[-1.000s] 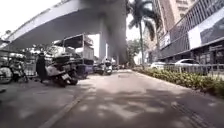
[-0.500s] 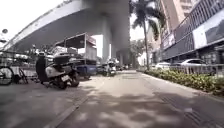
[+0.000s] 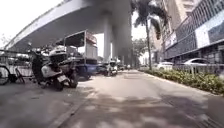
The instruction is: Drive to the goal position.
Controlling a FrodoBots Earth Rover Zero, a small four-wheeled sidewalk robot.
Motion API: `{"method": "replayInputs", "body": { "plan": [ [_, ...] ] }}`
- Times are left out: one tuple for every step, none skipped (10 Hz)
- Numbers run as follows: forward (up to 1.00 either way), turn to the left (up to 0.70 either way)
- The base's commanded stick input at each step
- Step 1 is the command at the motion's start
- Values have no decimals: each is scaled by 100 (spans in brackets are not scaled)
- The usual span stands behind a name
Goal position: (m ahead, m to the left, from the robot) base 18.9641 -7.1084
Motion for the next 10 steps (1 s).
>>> {"method": "replayInputs", "body": {
  "plan": [
    [45,0],
    [45,0],
    [45,0],
    [45,0],
    [45,0],
    [65,0],
    [70,0],
    [58,0],
    [45,0],
    [45,0]
  ]
}}
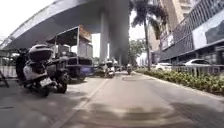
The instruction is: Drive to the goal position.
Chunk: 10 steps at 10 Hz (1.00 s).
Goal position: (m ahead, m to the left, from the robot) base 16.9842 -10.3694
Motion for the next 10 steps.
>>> {"method": "replayInputs", "body": {
  "plan": [
    [45,0],
    [45,0],
    [70,0],
    [70,0],
    [57,0],
    [45,0],
    [45,0],
    [45,0],
    [45,0],
    [45,0]
  ]
}}
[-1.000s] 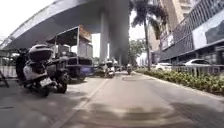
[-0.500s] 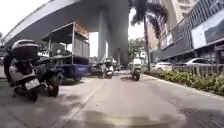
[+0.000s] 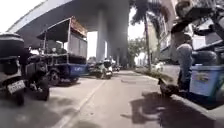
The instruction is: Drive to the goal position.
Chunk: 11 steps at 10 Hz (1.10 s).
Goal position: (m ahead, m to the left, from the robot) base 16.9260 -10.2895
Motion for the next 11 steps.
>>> {"method": "replayInputs", "body": {
  "plan": [
    [45,0],
    [45,0],
    [45,0],
    [48,0],
    [70,0],
    [70,0],
    [70,0],
    [70,0],
    [70,0],
    [70,-4],
    [70,-14]
  ]
}}
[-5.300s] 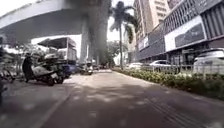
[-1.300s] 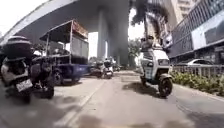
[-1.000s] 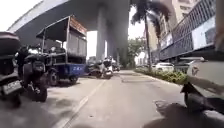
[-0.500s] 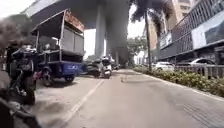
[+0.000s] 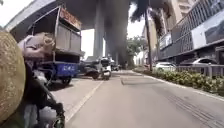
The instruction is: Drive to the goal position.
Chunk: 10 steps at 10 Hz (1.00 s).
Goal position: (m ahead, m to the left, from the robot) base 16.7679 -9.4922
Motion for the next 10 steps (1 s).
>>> {"method": "replayInputs", "body": {
  "plan": [
    [70,-14],
    [70,-14],
    [70,-14],
    [70,-14],
    [70,-14],
    [70,-14],
    [70,-8],
    [70,-1],
    [70,0],
    [70,0]
  ]
}}
